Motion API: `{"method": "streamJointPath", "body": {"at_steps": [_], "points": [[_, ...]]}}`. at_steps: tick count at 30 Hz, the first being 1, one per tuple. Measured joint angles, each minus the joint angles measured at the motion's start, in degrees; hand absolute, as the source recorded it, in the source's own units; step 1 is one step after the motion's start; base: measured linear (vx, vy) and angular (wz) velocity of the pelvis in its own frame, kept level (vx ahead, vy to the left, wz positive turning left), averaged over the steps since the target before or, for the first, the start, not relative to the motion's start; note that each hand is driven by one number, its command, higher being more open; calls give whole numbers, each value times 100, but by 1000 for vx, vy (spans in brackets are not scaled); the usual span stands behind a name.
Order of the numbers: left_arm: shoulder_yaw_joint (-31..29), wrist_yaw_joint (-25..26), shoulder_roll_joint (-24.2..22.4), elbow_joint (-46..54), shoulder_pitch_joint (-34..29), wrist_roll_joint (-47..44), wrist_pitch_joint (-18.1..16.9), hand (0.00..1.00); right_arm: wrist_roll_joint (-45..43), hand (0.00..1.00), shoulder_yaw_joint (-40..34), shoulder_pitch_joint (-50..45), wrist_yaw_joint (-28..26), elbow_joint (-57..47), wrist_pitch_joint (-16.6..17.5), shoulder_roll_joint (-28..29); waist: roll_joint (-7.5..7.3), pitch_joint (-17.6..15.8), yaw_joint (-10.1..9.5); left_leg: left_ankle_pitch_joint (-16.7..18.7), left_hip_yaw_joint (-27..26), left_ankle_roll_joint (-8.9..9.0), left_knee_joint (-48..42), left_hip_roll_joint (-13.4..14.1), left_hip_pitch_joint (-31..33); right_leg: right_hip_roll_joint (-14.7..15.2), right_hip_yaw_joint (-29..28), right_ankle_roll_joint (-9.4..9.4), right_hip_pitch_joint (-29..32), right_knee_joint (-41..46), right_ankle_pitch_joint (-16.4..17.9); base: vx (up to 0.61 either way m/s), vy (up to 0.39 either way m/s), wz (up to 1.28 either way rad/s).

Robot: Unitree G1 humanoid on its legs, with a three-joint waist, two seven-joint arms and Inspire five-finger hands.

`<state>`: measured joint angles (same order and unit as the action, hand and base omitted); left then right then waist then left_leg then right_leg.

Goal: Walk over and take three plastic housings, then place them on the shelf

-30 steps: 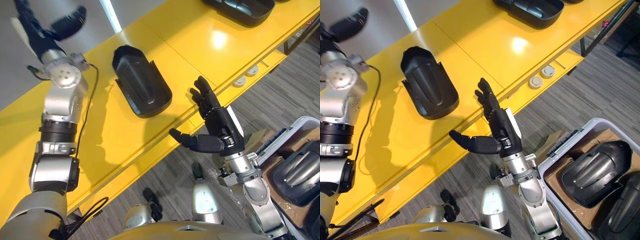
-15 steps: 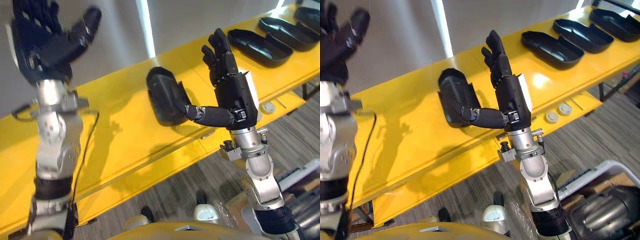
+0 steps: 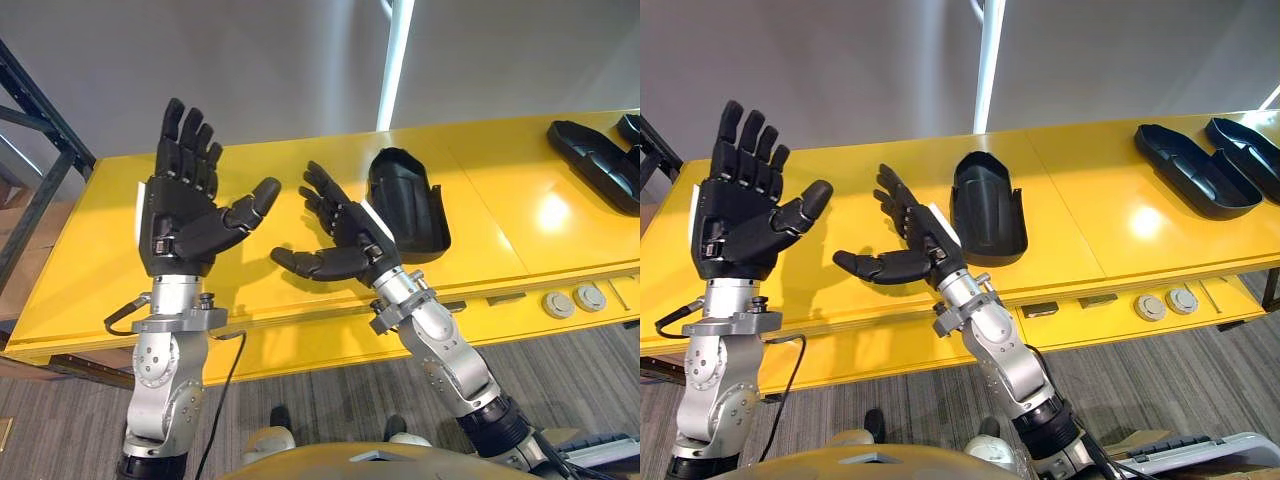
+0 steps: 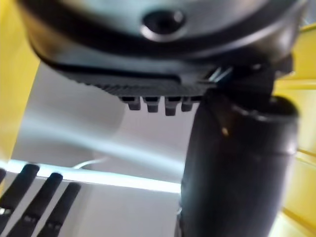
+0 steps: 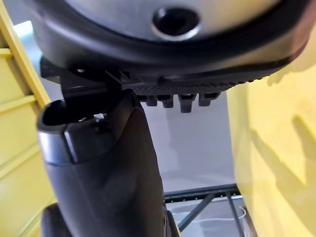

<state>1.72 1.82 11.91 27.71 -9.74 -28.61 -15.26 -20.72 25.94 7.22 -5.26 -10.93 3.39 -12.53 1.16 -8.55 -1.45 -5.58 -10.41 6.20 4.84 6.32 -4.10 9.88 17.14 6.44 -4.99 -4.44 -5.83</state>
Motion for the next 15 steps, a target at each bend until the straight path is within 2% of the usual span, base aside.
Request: {"method": "streamJointPath", "body": {"at_steps": [4, 9, 15], "points": [[312, -4, -19, -1, 0, 3, -24, 100, 3, 100, 5, 37, 431, 20, -168, -2, -2, 2, 24, -4, -5, 4, 17, 10, 44, -9, -3, -3, 52, 0, 2, 0, 0, 0], [665, -13, -57, -10, 0, 2, -89, 100, 4, 100, 4, -267, 991, 429, -690, -1, -7, 2, 36, -33, -41, -25, 0, 19, 71, -15, -35, -7, 93, 35, -38, 36, -7, -3], [862, 59, -76, -38, -2, 3, -91, 100, 29, 100, -8, -432, 1362, 463, -693, 128, -33, -1, 159, -8, -178, -9, 4, 25, 46, -18, -181, -6, 164, 40, -38, -3, -2, -10]]}}
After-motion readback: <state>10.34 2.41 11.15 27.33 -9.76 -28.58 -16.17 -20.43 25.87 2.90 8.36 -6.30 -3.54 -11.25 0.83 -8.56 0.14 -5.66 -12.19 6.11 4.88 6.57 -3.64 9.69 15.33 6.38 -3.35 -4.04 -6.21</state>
